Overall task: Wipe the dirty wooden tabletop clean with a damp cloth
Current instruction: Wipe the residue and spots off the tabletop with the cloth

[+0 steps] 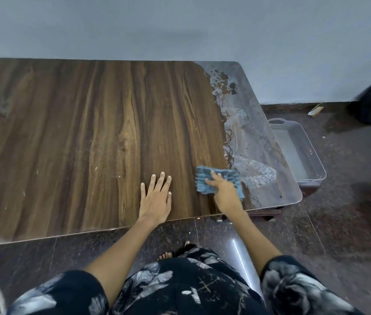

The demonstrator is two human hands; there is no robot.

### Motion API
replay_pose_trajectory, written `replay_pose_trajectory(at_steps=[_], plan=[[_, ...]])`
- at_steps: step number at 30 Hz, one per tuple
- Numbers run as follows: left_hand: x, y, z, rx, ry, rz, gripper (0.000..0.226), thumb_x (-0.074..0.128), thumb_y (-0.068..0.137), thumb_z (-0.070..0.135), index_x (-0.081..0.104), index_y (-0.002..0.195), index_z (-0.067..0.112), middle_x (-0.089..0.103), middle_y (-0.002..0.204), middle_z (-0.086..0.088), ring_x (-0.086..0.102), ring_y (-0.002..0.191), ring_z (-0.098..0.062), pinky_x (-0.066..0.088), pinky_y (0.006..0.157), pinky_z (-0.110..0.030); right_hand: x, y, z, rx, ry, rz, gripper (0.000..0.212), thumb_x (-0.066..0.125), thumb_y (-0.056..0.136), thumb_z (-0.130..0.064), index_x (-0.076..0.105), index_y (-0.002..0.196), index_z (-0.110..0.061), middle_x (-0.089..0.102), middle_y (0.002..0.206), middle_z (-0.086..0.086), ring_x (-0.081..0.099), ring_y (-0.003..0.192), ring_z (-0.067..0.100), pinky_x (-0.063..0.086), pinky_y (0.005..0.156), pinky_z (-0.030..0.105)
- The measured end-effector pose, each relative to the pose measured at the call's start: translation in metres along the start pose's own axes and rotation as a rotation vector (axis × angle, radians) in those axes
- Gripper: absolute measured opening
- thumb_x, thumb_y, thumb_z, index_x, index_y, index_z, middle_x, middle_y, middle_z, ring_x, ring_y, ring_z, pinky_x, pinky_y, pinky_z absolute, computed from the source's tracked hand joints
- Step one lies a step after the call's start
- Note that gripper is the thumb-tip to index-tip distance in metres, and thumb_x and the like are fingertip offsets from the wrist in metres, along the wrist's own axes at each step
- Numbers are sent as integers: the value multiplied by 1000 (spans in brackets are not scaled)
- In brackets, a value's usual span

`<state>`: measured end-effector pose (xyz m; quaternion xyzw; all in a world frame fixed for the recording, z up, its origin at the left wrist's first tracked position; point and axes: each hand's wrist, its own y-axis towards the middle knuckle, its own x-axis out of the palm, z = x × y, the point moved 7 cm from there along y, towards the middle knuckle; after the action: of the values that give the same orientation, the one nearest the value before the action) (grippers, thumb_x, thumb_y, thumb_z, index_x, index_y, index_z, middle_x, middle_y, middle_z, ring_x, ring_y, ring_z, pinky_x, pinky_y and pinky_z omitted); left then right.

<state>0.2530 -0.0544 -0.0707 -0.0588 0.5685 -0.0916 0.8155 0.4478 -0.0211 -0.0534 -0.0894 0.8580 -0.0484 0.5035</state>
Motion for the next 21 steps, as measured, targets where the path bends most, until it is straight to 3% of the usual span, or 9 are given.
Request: replay_pose_trajectory(at_steps=[3,6,10,15,17,21], plan=[[0,4,6,17,6,-13,50,23,100,29,11,149,22,3,157,2,-2,144,-22,1,115,-47,31,-23,-23,-141,-7,-103,62,40,81,17,50,128,-22,28,148,-4,19,140,17,20,116,42],[-1,10,8,29,9,-17,51,23,100,29,11,149,21,4,157,2,-2,144,-22,2,115,-47,32,-52,-10,-238,25,-206,60,43,79,18,54,126,-17,32,144,-9,19,136,8,17,117,36],[1,20,12,46,1,-19,50,23,100,29,11,149,22,4,157,3,-2,144,-21,1,115,-48,-4,-51,26,-197,-13,-126,56,49,79,16,56,122,-19,33,135,-17,30,134,11,26,114,38],[1,39,24,58,7,-20,50,22,100,29,11,148,23,4,157,3,-3,144,-22,1,115,-48,-40,24,52,-31,25,4,43,47,83,13,60,118,-7,41,141,7,34,134,27,22,114,33],[0,49,30,61,6,-14,50,23,100,29,11,148,23,5,157,3,-3,144,-22,1,115,-48,-39,54,44,11,46,26,44,46,83,13,58,120,-6,39,143,8,34,135,27,22,114,33],[-3,76,44,58,1,-12,50,24,100,29,11,148,23,5,157,3,-3,144,-21,0,115,-47,-23,71,12,-94,34,20,47,44,86,10,53,126,-12,33,147,2,25,138,20,13,116,31]])
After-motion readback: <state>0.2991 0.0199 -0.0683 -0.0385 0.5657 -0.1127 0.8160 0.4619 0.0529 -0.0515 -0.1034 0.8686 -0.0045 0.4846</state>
